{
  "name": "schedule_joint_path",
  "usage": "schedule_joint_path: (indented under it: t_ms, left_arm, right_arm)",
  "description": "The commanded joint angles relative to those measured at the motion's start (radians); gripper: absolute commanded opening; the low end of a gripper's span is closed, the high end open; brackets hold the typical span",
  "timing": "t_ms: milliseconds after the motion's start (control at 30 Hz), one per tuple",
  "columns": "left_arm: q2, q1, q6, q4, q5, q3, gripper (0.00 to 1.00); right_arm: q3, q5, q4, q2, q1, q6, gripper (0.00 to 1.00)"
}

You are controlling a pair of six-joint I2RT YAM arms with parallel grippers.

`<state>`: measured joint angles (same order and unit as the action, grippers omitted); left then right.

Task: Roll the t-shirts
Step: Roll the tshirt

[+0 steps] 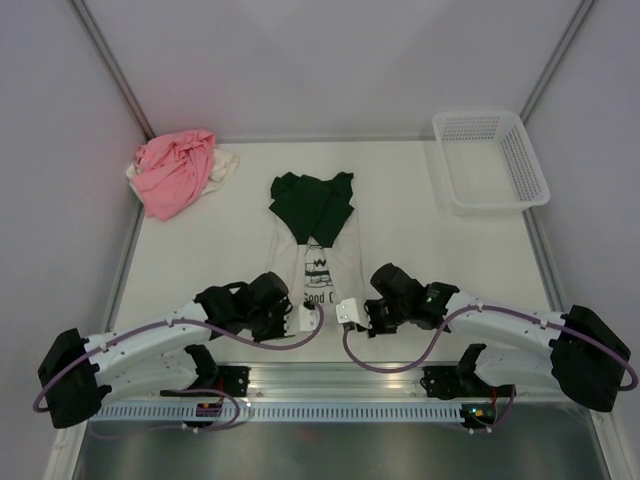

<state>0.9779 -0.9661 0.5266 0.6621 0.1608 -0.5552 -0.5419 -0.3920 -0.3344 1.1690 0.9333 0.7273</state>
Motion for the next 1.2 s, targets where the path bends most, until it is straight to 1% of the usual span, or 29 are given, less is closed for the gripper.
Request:
schedule_joint_path:
  t_ms: [0, 67, 133, 167, 200, 267, 300, 333, 400, 433, 467, 533, 667, 833, 867, 900, 967, 1000, 1033, 1167]
  left_arm:
    - [-0.007, 0.004, 0.023, 0.144, 0.126, -0.129, 0.02]
    - [-0.008, 0.012, 0.019, 0.191, 0.185, -0.161, 0.02]
    - [-0.001, 0.05, 0.036, 0.255, 0.235, -0.19, 0.02]
    - [0.002, 0.069, 0.047, 0.269, 0.265, -0.196, 0.02]
    - [0.017, 0.111, 0.058, 0.283, 0.272, -0.201, 0.02]
    - [0.044, 0.167, 0.093, 0.313, 0.305, -0.207, 0.02]
    - [0.059, 0.229, 0.104, 0.323, 0.321, -0.221, 0.02]
    - [0.1, 0.26, 0.131, 0.343, 0.335, -0.23, 0.02]
    - [0.151, 0.334, 0.151, 0.364, 0.361, -0.262, 0.02]
    - [0.209, 0.351, 0.168, 0.382, 0.367, -0.273, 0.02]
    - [0.235, 0.366, 0.171, 0.387, 0.378, -0.287, 0.02]
    - [0.312, 0.406, 0.185, 0.401, 0.4, -0.327, 0.02]
    - [0.383, 0.461, 0.196, 0.406, 0.422, -0.368, 0.02]
    - [0.442, 0.564, 0.214, 0.399, 0.428, -0.387, 0.02]
    - [0.476, 0.588, 0.214, 0.398, 0.428, -0.405, 0.02]
    - [0.491, 0.596, 0.208, 0.396, 0.427, -0.417, 0.02]
    - [0.53, 0.604, 0.196, 0.395, 0.425, -0.451, 0.02]
    - [0.56, 0.604, 0.182, 0.396, 0.427, -0.462, 0.02]
    - [0.576, 0.603, 0.174, 0.396, 0.433, -0.471, 0.02]
    - [0.608, 0.606, 0.151, 0.393, 0.441, -0.502, 0.02]
  right_arm:
    - [-0.095, -0.116, -0.13, -0.022, 0.002, 0.009, 0.0]
    - [-0.122, -0.158, -0.159, -0.012, -0.005, 0.0, 0.0]
    - [-0.13, -0.192, -0.155, 0.015, -0.048, -0.017, 0.0]
    - [-0.135, -0.235, -0.147, 0.033, -0.069, -0.023, 0.0]
    - [-0.142, -0.254, -0.126, 0.053, -0.12, -0.034, 0.0]
    - [-0.18, -0.289, -0.103, 0.125, -0.162, -0.08, 0.0]
    - [-0.196, -0.307, -0.082, 0.15, -0.186, -0.095, 0.0]
    - [-0.223, -0.309, -0.077, 0.193, -0.191, -0.103, 0.0]
    - [-0.236, -0.294, -0.051, 0.222, -0.201, -0.123, 0.0]
    - [-0.23, -0.289, -0.026, 0.237, -0.209, -0.143, 0.0]
    - [-0.222, -0.292, 0.027, 0.241, -0.218, -0.172, 0.0]
    - [-0.208, -0.301, 0.081, 0.256, -0.258, -0.209, 0.0]
    - [-0.231, -0.286, 0.144, 0.294, -0.28, -0.27, 0.0]
    - [-0.251, -0.246, 0.167, 0.346, -0.295, -0.295, 0.0]
    - [-0.257, -0.245, 0.167, 0.353, -0.297, -0.298, 0.0]
    - [-0.266, -0.242, 0.166, 0.366, -0.297, -0.307, 0.01]
    - [-0.271, -0.191, 0.176, 0.374, -0.297, -0.339, 0.08]
    - [-0.279, -0.179, 0.178, 0.376, -0.3, -0.353, 0.14]
    - [-0.279, -0.173, 0.176, 0.371, -0.307, -0.385, 0.18]
    - [-0.274, -0.185, 0.166, 0.304, -0.338, -0.422, 0.31]
